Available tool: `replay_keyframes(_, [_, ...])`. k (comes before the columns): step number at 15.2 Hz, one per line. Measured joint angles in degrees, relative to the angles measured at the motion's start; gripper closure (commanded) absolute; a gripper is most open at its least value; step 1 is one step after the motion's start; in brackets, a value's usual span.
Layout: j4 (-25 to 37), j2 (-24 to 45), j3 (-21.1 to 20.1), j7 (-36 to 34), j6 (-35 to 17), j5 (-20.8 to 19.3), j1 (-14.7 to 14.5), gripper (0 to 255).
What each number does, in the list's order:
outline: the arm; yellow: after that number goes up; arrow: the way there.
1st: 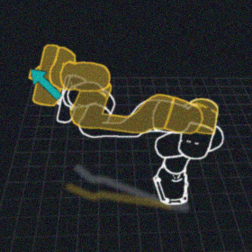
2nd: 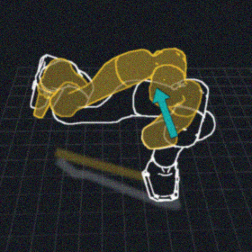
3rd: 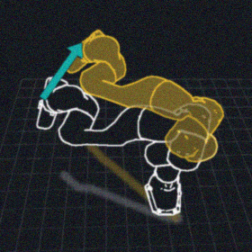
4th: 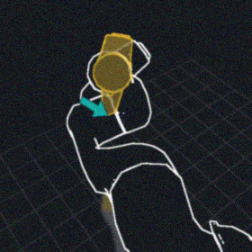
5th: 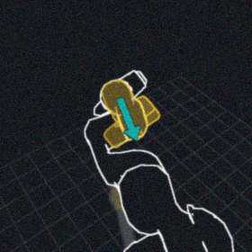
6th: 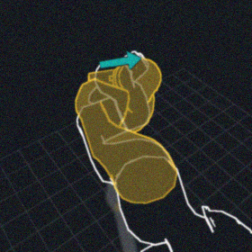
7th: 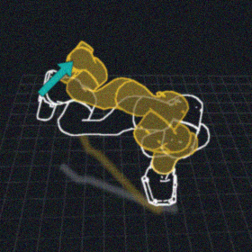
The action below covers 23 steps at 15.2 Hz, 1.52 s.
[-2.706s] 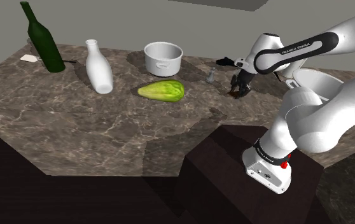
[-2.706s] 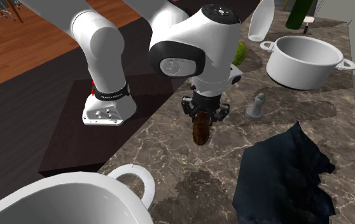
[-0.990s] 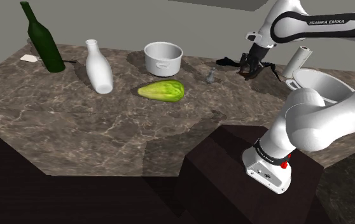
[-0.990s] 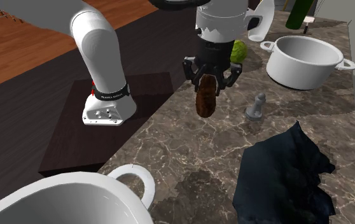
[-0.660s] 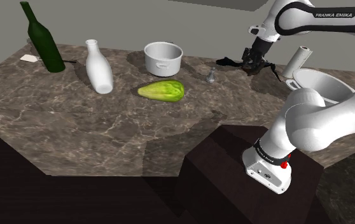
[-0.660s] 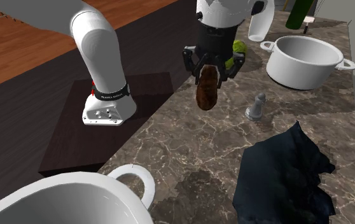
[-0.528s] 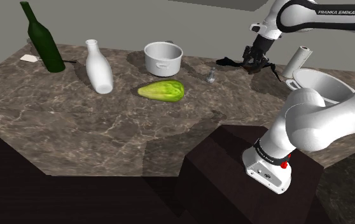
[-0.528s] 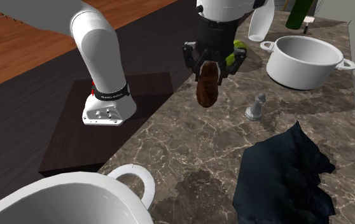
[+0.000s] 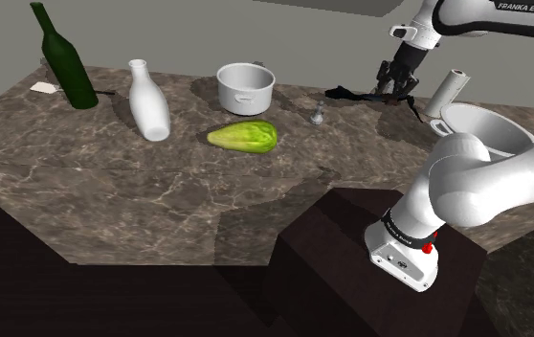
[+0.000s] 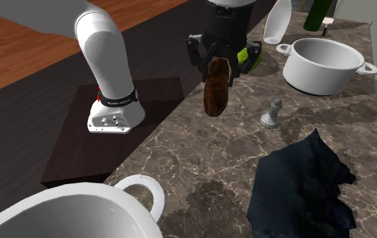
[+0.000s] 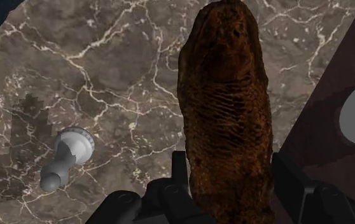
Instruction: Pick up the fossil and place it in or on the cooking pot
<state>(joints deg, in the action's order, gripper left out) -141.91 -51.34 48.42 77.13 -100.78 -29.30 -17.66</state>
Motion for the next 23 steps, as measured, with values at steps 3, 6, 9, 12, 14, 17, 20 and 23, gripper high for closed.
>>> replay_keyframes(3, [0.81,-2.04,1.48,3.55,2.31,-1.96,2.73,255])
replay_keyframes(6, [2.68,-3.52,3.24,7.53,4.83,-3.82,5.0,255])
replay_keyframes(9, [4.34,-4.68,5.59,11.58,6.55,-6.02,7.03,255])
replay_keyframes(12, [6.92,-5.38,8.16,15.94,8.31,-8.15,8.53,255])
replay_keyframes(14, [8.26,-5.92,9.75,18.59,9.21,-9.53,9.54,255])
replay_keyframes(17, [12.22,-5.67,12.46,22.73,10.77,-11.13,9.55,255])
replay_keyframes(20, [16.53,-5.36,15.29,26.95,12.29,-12.66,9.21,255])
replay_keyframes(23, [20.01,-5.62,18.32,31.26,13.3,-14.7,9.34,255])
